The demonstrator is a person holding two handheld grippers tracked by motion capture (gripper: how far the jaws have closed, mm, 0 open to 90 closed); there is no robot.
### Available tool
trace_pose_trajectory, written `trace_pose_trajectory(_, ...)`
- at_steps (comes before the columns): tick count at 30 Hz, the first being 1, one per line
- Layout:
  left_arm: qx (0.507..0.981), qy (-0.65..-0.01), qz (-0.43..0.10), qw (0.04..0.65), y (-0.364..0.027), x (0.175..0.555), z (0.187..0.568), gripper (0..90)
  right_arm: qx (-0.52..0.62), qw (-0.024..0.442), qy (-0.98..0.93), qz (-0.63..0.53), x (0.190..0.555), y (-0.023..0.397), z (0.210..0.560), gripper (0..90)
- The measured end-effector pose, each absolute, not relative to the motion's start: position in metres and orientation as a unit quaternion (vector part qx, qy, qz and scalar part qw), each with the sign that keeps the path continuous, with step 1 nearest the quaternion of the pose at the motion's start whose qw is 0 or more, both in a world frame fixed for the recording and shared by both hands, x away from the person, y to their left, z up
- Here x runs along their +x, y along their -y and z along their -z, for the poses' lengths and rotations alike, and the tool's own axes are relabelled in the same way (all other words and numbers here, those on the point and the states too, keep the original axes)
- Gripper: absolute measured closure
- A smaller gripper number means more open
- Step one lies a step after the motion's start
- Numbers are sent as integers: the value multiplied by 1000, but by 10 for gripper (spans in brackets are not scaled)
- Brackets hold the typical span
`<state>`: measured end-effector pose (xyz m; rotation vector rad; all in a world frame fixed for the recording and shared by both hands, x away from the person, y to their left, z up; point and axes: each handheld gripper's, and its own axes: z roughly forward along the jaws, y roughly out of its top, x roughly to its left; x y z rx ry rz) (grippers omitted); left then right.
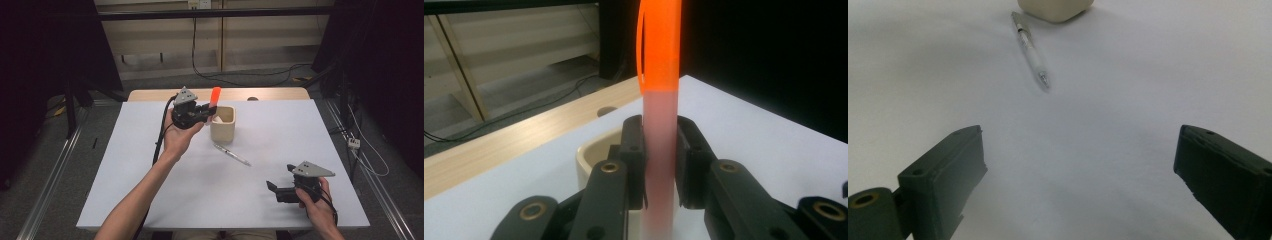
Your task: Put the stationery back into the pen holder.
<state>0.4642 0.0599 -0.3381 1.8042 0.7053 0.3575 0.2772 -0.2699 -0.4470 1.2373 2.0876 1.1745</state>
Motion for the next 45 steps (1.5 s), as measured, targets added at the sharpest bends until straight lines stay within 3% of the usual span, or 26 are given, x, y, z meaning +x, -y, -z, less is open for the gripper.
trace_pose_trajectory(24,750,-304,-175,561,-33,484,331,775,446,216,-756,-427,275,270,446,62)
trace_pose_trajectory(45,764,-309,-157,545,-16,498,363,774,440,211,-764,-422,277,268,449,64)
